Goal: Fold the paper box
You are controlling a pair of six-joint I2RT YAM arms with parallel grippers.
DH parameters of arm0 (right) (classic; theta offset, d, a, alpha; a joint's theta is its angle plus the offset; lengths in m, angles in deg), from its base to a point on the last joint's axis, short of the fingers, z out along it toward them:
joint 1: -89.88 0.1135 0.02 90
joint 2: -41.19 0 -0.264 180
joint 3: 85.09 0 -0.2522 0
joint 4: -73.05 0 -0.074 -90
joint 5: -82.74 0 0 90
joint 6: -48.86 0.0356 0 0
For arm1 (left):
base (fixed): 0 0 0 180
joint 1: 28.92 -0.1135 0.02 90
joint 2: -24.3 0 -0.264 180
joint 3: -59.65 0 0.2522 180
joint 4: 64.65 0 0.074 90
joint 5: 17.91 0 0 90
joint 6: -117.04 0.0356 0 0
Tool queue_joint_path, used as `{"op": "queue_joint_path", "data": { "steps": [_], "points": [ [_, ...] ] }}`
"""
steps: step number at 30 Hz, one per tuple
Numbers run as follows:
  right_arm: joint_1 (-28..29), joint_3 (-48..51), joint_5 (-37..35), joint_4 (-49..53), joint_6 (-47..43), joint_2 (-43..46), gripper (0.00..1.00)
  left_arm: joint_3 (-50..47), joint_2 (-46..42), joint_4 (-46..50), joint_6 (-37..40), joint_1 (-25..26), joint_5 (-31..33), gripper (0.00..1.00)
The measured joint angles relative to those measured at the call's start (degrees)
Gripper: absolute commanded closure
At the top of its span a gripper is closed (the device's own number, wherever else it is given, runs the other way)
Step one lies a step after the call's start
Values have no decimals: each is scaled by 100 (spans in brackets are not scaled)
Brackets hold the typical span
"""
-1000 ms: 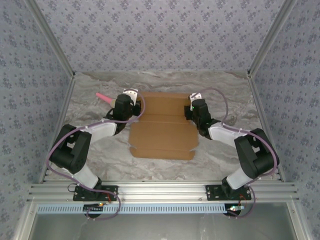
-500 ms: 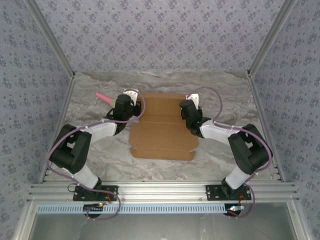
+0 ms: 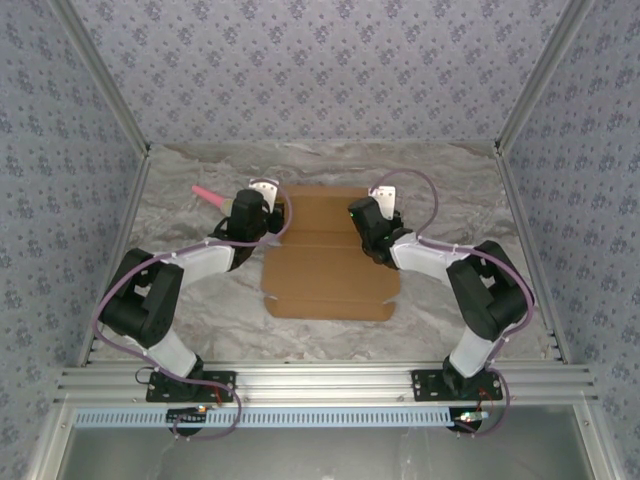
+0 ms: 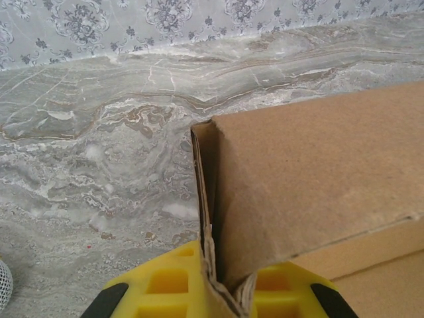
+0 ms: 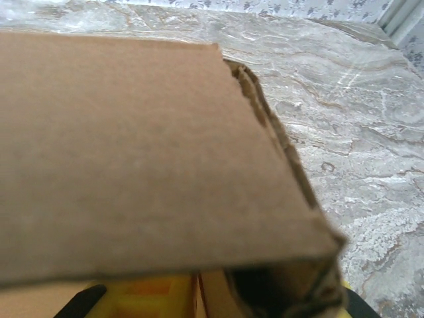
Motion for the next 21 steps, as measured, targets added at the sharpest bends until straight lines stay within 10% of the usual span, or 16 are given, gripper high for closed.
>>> {"op": "queue_joint_path", "data": {
  "steps": [21],
  "points": [
    [22, 304, 955, 140, -258, 592, 32, 0, 0, 9, -4, -15, -13, 97]
  ]
}}
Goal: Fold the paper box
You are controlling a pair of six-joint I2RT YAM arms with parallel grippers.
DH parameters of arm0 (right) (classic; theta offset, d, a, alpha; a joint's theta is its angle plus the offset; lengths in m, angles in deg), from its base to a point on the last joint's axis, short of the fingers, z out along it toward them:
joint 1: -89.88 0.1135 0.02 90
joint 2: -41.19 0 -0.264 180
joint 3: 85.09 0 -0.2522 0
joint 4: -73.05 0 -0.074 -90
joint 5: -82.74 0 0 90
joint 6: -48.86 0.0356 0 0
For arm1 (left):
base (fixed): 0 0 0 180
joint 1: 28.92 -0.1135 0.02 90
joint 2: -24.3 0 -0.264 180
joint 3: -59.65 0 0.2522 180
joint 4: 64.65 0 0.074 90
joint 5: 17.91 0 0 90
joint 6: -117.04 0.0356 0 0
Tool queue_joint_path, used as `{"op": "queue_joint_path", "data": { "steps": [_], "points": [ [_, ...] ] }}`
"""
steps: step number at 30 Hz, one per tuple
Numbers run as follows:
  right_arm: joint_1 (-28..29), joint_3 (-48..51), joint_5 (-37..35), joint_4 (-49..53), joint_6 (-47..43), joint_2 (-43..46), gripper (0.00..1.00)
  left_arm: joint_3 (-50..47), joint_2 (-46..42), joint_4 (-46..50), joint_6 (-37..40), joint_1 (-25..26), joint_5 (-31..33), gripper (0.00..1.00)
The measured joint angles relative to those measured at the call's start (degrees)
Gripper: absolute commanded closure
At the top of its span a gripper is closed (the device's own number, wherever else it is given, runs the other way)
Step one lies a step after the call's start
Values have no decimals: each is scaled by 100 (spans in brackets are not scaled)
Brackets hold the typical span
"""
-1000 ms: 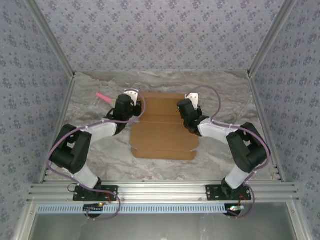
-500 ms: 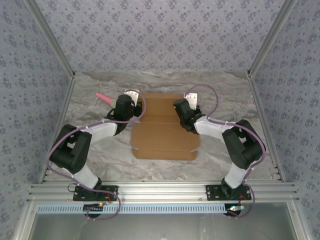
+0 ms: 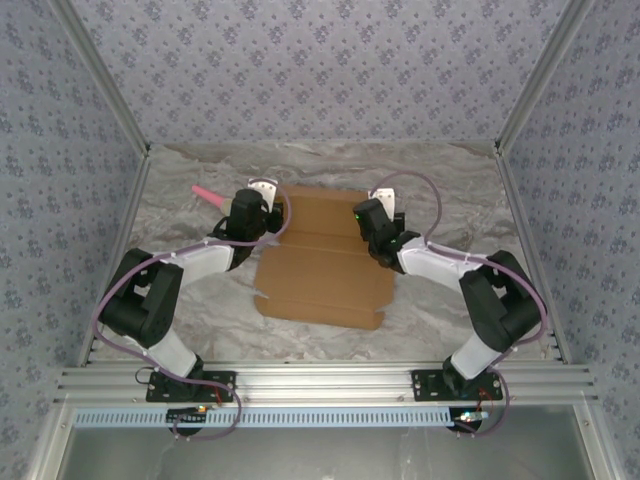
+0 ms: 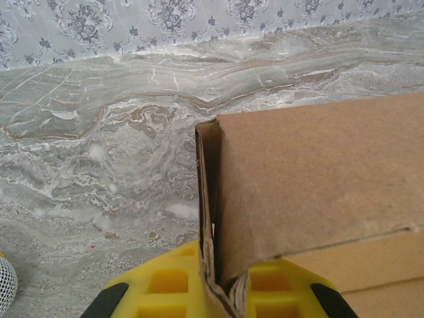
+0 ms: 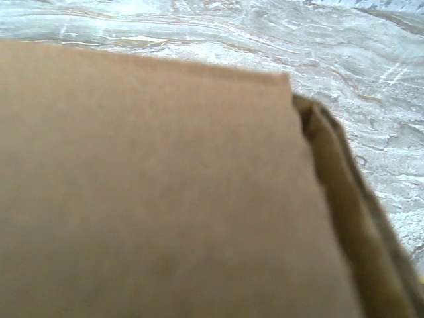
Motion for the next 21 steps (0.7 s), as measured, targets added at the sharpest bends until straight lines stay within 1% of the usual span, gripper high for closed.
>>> {"op": "queue_joint_path", "data": {
  "steps": [10, 16, 21],
  "points": [
    [37, 90, 643, 229, -31, 501, 14, 48, 0, 101, 4, 0, -2, 97],
    [98, 90, 874, 573, -98, 787, 13, 114, 0, 140, 72, 0, 68, 97],
    [197, 90, 901, 981, -190, 1298, 13, 267, 0, 280, 267, 0, 127, 97]
  ]
}}
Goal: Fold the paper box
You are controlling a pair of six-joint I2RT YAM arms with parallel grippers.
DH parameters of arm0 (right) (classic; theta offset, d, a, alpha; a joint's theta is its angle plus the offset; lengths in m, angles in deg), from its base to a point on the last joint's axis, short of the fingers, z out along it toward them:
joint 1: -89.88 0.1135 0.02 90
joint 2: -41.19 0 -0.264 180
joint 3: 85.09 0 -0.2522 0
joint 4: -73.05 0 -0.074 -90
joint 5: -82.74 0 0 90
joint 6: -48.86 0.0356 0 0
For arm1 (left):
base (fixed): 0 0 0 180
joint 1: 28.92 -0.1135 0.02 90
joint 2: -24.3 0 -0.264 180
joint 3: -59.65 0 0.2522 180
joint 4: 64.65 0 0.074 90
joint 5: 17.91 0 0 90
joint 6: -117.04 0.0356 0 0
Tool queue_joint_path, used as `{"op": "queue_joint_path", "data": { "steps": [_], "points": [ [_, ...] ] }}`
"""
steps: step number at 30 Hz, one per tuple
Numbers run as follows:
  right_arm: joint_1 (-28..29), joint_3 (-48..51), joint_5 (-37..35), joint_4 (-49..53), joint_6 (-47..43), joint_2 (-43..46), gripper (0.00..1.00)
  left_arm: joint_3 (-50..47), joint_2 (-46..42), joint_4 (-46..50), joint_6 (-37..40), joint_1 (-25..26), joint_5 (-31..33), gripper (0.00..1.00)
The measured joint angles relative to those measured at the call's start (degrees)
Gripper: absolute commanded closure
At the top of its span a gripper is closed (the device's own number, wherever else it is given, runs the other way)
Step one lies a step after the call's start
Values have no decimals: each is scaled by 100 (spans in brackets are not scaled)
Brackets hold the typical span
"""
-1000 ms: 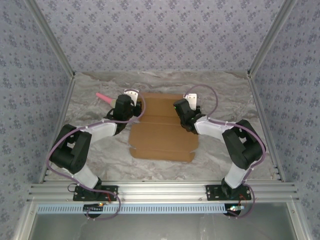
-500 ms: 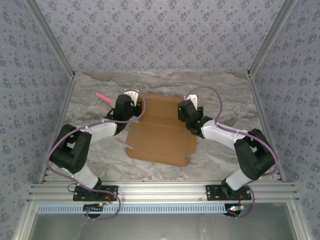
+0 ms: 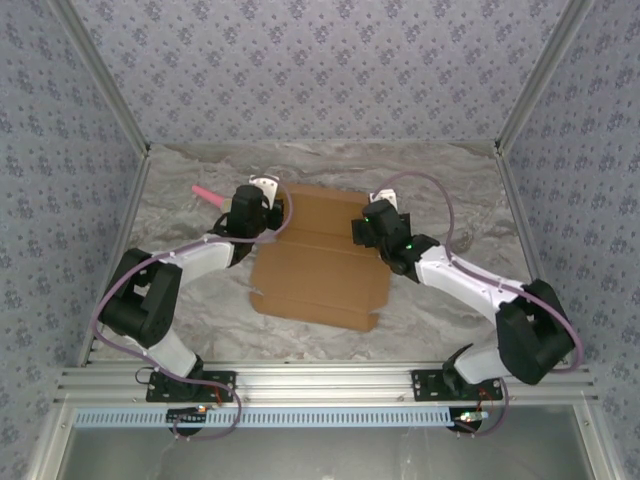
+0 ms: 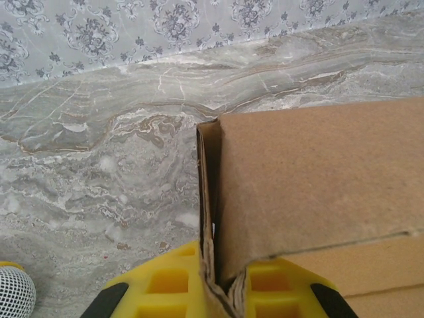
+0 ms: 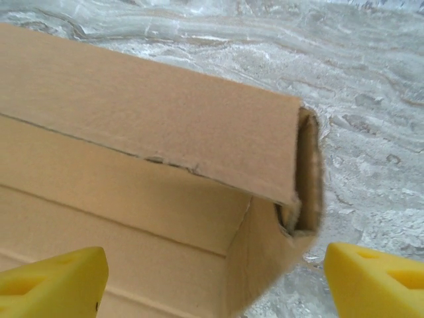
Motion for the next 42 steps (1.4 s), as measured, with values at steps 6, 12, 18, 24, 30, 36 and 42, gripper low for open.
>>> {"op": "queue_joint_path", "data": {
  "steps": [6, 12, 18, 24, 30, 36, 42],
  "points": [
    [48, 0, 87, 319, -232, 713, 13, 61, 0, 31, 197, 0, 22, 97],
    [-70, -20, 581, 483, -706, 1019, 18, 11, 2, -116, 282, 0, 11, 96],
    [-844, -490, 1331, 623, -719, 874, 28, -400, 39, -793, 258, 17, -28, 97],
    [-1650, -767, 2142, 570, -446, 341, 36, -610, 195, -1366, 254, 85, -28, 97],
    [-1906, -844, 2721, 577, -269, -254, 40, -621, 363, -1679, 254, 160, -22, 97],
    [-1954, -713, 2918, 376, -153, -271, 43, -678, 415, -1882, 254, 175, 26, 96],
    [-1963, -168, 3032, -321, -37, -42, 45, -835, 501, -2299, 256, 195, 85, 94]
  ]
}}
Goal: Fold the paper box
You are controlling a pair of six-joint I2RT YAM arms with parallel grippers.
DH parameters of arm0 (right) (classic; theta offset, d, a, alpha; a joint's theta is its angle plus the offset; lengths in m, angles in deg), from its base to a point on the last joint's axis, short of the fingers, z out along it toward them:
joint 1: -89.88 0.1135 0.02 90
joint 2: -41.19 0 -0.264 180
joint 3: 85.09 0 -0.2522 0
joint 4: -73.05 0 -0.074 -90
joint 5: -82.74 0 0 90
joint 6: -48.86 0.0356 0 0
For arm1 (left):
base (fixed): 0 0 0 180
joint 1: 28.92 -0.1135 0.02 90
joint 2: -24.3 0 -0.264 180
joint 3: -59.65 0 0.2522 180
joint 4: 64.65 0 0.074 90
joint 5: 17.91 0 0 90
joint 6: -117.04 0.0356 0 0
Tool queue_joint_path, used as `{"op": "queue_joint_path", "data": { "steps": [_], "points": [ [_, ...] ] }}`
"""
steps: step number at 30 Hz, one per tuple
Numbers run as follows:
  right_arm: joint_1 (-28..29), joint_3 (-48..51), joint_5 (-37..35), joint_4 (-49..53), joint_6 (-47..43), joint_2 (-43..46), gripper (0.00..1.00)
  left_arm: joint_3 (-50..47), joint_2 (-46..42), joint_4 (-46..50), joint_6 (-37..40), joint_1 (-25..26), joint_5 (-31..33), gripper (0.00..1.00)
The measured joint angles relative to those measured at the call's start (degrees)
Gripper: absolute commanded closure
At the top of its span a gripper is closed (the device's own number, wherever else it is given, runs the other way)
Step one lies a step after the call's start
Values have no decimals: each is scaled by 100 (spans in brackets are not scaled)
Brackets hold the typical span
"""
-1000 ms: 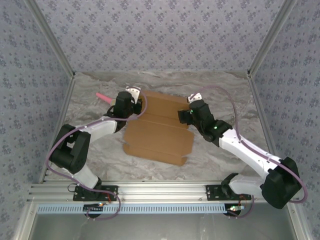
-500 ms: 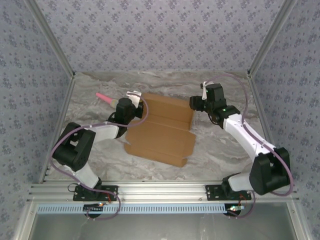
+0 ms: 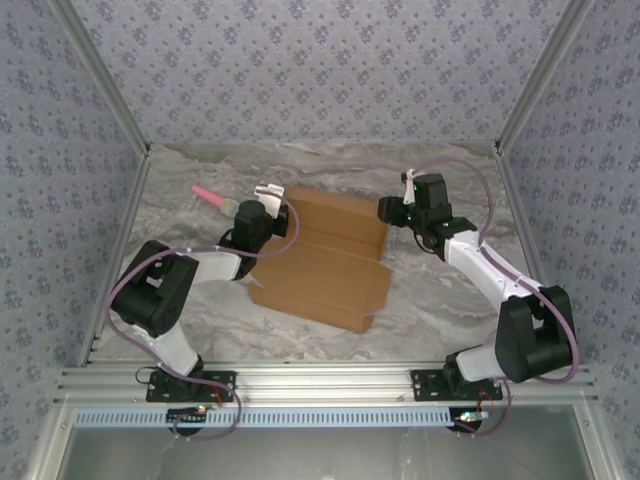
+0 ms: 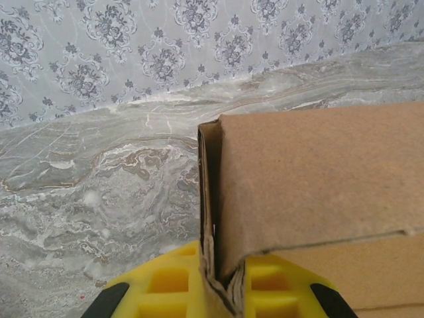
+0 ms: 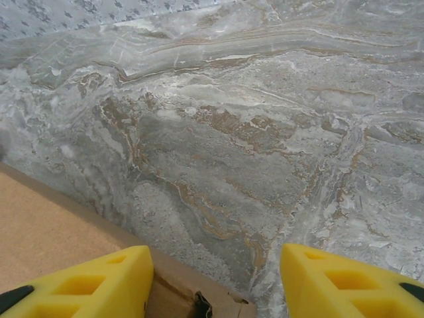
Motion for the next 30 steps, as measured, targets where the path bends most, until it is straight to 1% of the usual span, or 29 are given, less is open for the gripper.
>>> {"op": "queue_joint_path", "data": {
  "steps": [4, 6, 11, 15, 17, 21, 25, 30],
  "points": [
    [39, 461, 46, -531, 42, 232, 45, -155, 0, -267, 4, 17, 39, 93],
    [81, 708, 48, -826, 46, 356, 45, -173, 0, -297, 2, 28, 59, 91],
    [166, 1187, -44, -1478, 85, 542, 46, -186, 0, -304, 4, 31, 66, 91],
    [195, 1329, -101, -1740, 85, 575, 46, -203, 0, -337, 7, 33, 63, 91],
    [201, 1327, -125, -1749, 85, 575, 43, -203, 0, -339, 7, 31, 66, 91],
    [216, 1158, -238, -1364, 59, 623, 33, -205, -7, -334, 7, 33, 66, 92],
    [240, 811, -317, -640, -57, 669, 27, -201, -48, -245, 4, 33, 76, 94],
    [282, 319, -341, 138, -223, 839, 24, 138, -142, 525, -46, 28, 81, 99]
  ]
}}
